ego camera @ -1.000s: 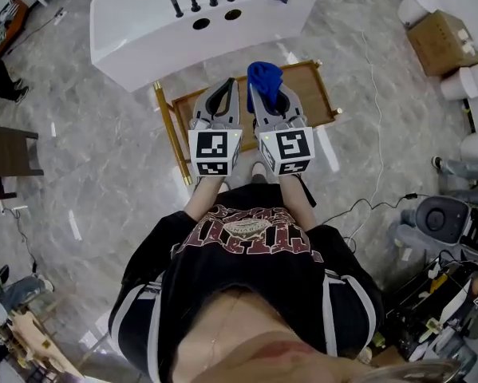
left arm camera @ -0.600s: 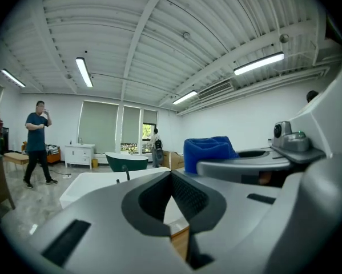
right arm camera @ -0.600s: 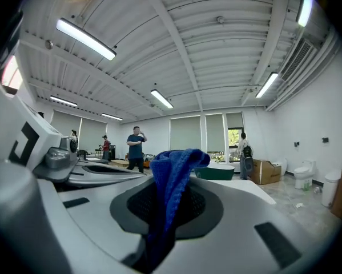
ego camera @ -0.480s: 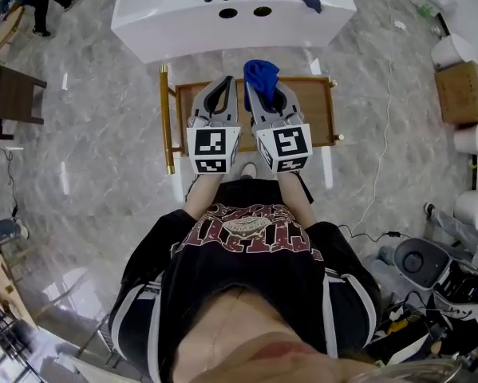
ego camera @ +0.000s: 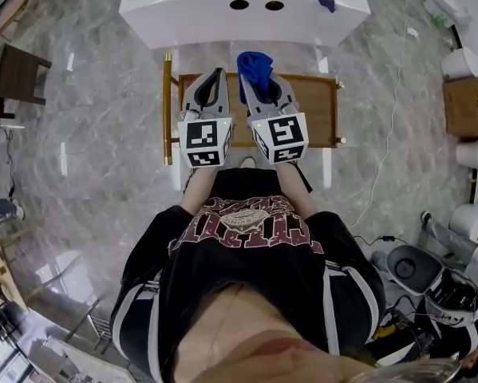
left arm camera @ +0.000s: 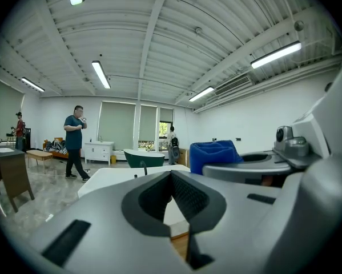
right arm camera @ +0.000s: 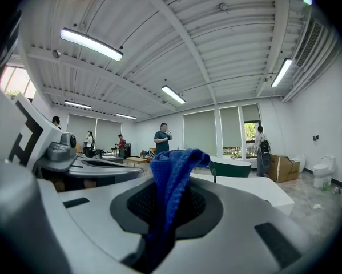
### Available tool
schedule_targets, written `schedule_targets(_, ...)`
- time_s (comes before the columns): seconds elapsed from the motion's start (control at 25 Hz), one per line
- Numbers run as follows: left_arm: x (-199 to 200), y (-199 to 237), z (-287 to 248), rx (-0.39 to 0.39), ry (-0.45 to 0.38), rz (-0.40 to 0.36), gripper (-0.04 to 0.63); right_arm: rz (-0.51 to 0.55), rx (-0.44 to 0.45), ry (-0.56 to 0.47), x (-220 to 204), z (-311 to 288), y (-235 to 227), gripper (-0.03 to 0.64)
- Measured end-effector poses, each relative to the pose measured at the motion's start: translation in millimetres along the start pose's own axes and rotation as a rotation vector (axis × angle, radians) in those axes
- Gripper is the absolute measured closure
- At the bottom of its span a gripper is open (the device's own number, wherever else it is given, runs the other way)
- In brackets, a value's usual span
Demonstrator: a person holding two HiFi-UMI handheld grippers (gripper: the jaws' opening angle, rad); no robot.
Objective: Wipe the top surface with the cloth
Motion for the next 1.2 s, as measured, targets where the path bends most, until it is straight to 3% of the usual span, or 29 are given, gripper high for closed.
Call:
schedule_targets(0.56,-5,79,-18,-0.090,0.035,0.009,0.549,-0.009,-0.084,0.036,3,-75,36,0.560)
schedule_targets(0.92,-45,137,-21,-0.140,0.127,0.060,0.549,-0.026,-0.140,0.140,-32,-121,66,0.560)
schedule_targets(1.2,-79,151,-23,-0.140,0.189,0.091,0.549,-0.028,-0.137,0.191,-57,-136,71,0.560)
Point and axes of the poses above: the fingertips, and each gripper's own axes: z backward along the fingers, y to its left, x out of its top, the point moved 1 cm from there along z, backward along the fingers, and after that the axes turned 7 degrees about -x, right-handed, at the moved point
